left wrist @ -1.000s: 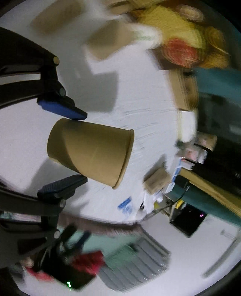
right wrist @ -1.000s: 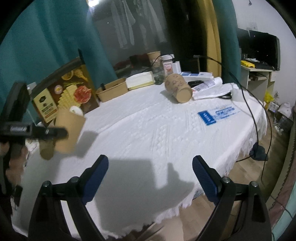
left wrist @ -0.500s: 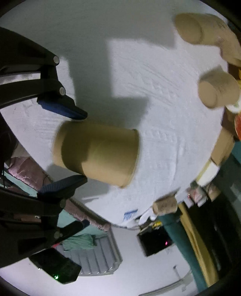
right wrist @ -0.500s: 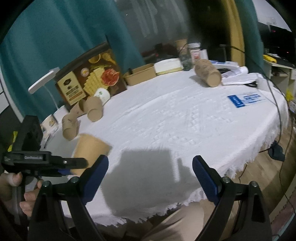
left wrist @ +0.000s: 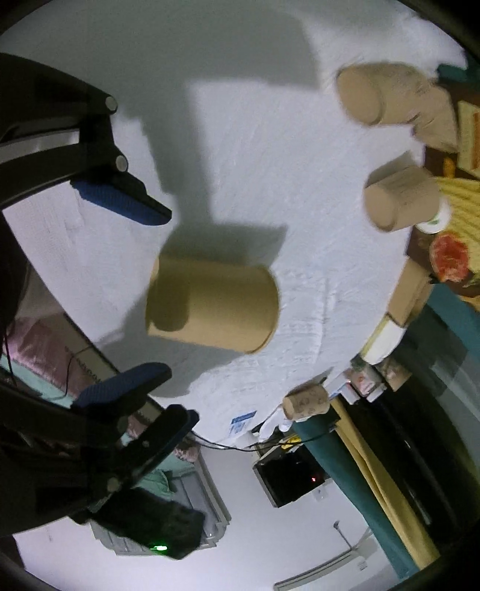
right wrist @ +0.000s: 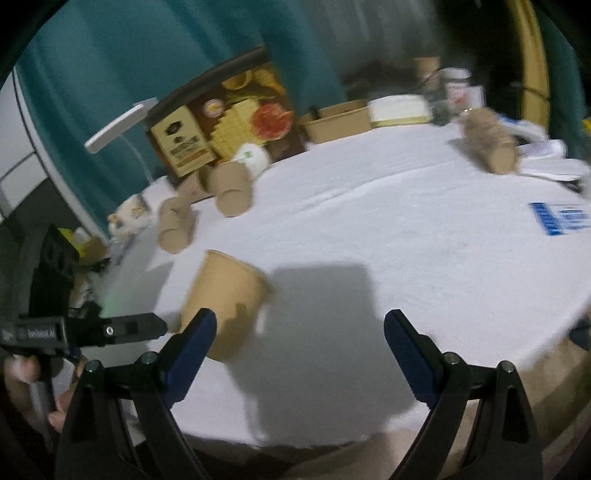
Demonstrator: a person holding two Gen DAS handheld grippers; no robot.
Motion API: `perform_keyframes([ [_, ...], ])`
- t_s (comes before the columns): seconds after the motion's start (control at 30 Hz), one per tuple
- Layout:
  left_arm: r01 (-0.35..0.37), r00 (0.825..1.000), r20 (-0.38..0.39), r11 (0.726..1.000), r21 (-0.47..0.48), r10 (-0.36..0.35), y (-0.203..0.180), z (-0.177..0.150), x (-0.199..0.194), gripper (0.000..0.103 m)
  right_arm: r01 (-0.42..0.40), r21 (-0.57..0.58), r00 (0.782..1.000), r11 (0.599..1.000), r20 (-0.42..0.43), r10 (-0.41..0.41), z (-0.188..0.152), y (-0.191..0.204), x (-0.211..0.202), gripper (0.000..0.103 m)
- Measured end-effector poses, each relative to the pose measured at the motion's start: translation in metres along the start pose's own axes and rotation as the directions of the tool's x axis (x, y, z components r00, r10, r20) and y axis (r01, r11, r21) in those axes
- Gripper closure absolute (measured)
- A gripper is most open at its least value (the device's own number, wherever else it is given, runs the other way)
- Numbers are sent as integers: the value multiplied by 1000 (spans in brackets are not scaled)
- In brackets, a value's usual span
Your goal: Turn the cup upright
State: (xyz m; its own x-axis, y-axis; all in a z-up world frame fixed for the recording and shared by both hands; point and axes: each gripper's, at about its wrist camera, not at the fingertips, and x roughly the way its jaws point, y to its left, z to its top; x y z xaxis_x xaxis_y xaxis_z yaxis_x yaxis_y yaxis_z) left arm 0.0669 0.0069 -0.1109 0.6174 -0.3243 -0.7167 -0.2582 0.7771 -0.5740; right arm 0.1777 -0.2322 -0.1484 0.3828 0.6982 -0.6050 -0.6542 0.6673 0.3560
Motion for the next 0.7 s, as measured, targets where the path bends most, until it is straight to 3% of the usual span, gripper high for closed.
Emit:
perform_keyframes([
  [0.1,-31,999,41,999,44,29,10,1,-19,26,-79,-2,995,997,-53,79,11,14,17,12],
  [0.2,-91,992,94,991,101,81,18,3,-35,26,-152,74,978,986,-131,161,23,17,43,12],
  [0.4,-211,965,195,957,198,173,36,7,-53,26,-159,171,946,972,-255,200,39,24,88,12],
  [0.7,-150,969,223,971,185,107,68,10,-69,26,-145,181,905,973,-373,204,46,38,123,12],
])
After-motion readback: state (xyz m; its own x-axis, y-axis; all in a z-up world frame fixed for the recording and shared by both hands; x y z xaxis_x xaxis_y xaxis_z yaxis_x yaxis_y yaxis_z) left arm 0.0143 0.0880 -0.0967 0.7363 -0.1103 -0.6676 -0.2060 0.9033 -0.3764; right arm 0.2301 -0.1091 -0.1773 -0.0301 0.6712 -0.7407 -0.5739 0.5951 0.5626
